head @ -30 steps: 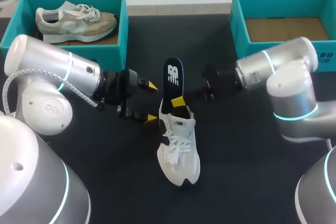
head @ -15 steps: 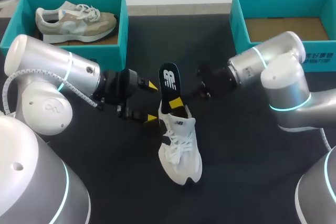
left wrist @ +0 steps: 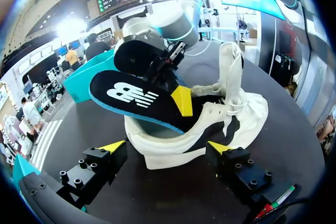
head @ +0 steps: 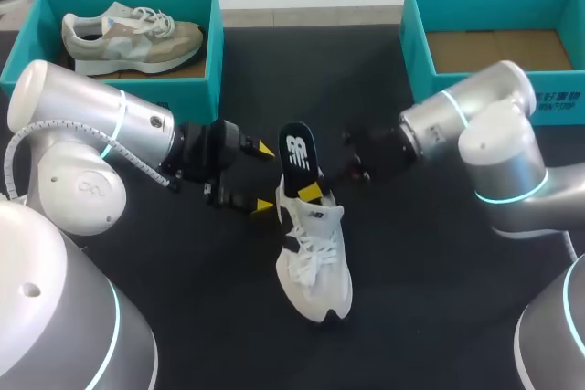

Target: Take the shoe out of the shoebox, open the shoe tongue, remove and reinsert the insole, then place the shoe into the shoebox

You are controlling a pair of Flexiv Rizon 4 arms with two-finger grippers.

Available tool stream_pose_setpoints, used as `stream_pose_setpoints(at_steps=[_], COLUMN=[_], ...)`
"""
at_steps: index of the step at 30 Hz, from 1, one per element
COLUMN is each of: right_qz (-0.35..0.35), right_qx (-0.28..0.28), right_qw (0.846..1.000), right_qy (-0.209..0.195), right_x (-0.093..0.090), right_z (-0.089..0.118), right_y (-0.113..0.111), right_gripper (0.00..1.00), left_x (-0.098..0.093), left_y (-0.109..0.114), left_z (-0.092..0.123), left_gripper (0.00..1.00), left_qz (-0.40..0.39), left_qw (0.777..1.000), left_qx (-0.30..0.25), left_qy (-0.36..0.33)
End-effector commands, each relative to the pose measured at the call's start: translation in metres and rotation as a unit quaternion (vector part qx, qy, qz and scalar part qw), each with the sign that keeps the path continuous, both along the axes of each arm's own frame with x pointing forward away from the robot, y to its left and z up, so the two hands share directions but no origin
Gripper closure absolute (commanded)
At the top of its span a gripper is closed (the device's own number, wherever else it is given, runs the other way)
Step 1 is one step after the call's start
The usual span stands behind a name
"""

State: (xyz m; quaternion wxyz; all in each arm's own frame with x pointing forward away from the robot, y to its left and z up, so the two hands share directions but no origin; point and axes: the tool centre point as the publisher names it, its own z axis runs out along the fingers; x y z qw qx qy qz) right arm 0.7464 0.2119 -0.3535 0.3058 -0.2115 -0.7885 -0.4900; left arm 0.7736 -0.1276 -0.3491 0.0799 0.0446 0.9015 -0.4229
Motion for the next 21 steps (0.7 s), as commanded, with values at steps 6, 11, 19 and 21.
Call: stream_pose_setpoints(at_steps=[6,11,19,21], right_qz=[0.012,0.017,0.027,0.026], right_qx=[-0.008,-0.009,-0.010,-0.009], right_qw=[1.000,1.000,1.000,1.000], right_qy=[-0.013,-0.015,0.004,0.013], right_x=[0.017,0.023,0.020,0.016], right_z=[0.009,0.013,0.008,0.004], right_y=[0.000,0.001,0.002,0.002], right_gripper=[0.71,0.82,1.00,1.00], left_x=[0.000,0.000,0.000,0.000], left_y=[-0.001,-0.001,-0.001,-0.001], left_z=[0.000,0.000,0.000,0.000], left_gripper=[0.00,0.00,0.00,0.00], left_qz=[0.000,0.000,0.000,0.000], left_qw=[1.000,1.000,1.000,1.000], left_qx=[0.002,0.002,0.002,0.002], left_qy=[0.000,0.000,0.000,0.000])
